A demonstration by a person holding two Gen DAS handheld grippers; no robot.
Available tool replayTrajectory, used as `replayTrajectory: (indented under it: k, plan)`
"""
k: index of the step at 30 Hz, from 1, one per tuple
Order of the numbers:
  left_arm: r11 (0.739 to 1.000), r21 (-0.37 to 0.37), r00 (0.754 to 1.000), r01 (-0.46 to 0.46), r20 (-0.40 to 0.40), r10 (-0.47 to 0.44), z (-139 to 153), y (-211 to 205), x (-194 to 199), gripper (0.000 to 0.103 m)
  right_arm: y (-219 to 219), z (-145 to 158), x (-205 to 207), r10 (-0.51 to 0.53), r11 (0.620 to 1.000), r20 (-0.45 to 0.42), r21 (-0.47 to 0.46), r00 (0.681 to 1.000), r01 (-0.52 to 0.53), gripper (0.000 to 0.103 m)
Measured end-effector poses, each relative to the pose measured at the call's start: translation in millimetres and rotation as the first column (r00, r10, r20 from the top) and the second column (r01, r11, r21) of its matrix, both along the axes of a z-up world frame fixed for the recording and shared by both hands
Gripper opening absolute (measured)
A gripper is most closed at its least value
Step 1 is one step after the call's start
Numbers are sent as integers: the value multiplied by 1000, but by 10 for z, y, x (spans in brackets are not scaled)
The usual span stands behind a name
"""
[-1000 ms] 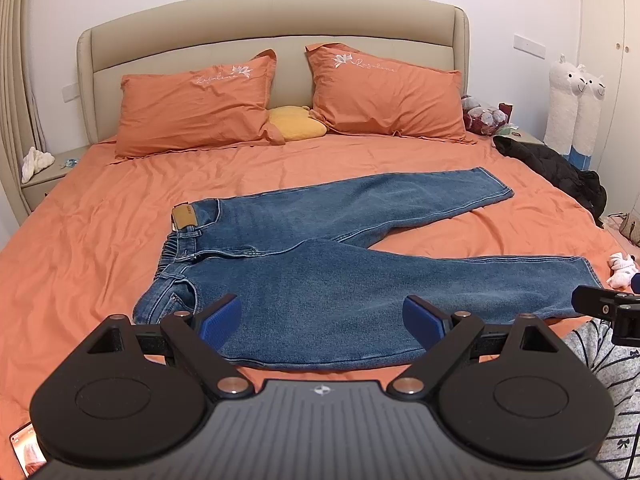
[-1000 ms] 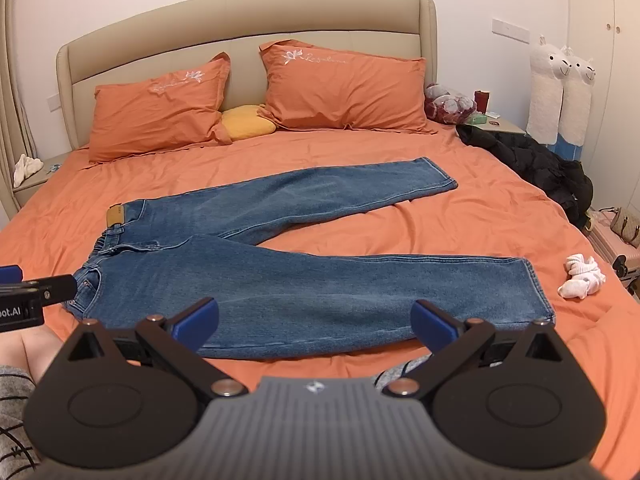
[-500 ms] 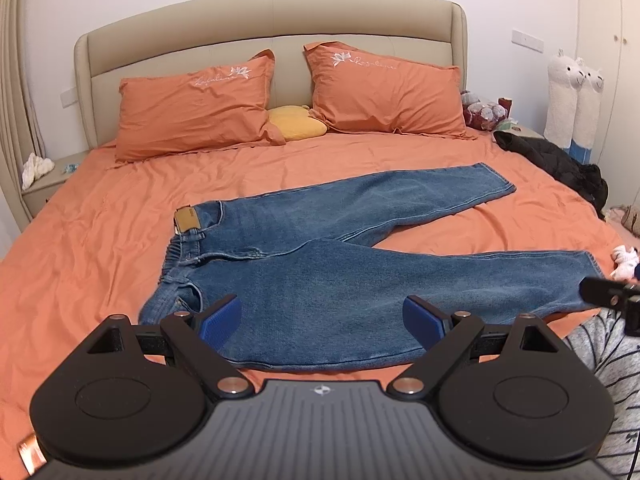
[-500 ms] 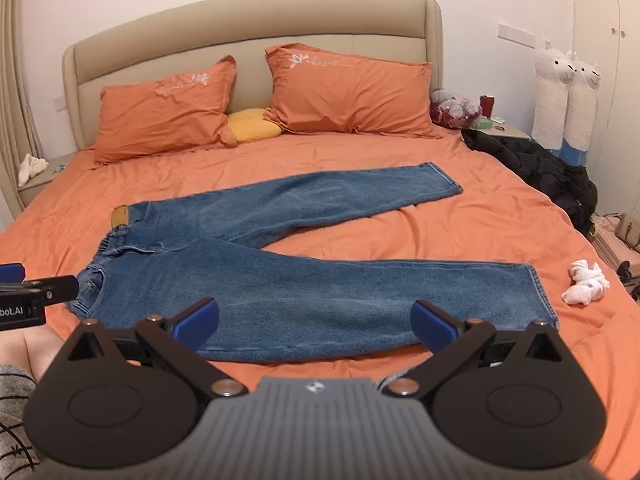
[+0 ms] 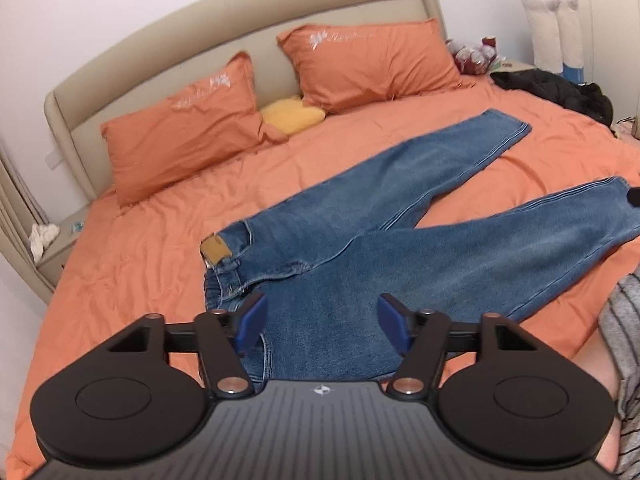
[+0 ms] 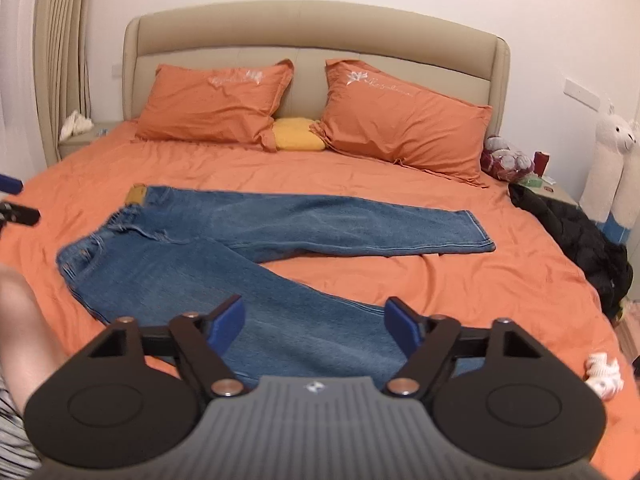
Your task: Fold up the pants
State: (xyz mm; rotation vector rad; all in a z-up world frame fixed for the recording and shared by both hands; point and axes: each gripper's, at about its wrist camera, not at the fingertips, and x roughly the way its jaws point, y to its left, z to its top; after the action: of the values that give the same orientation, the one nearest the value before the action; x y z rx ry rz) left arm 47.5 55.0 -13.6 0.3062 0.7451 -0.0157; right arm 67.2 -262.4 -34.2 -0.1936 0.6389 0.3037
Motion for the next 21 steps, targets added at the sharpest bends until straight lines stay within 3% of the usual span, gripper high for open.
replayTrajectory:
  k: [2,5,10,14,17,21]
  plan:
    - [999,16,999,30,-35,-29,-77,72,89,54,-89,-73,199,19,1000,-58,-2,998,-19,40]
    - [992,65,992,106,-81,-101,-149,208,232,46,-259,-157,510,16,1000,-125,-11,992,-18,28]
    - [966,120,958,228,-204,-201,-320,563,583,38,-543,-330,1036,12,991,-255,-123,967,-45,28]
    - [937,211,922,279,-333,-200,-653,790,885,32,-681,-593,1323,32,948,-348,-286,937,-138,28]
    - [893,259,868,367,-441,-229,-972,872,1023,33,-777,-832,1470,31,909,-404,-368,914,-194,28]
    - [823,263,753,504,-600,-270,-1408,932,1126,34,-881,-1111,1573,41,872,-483,-411,875,-267,26]
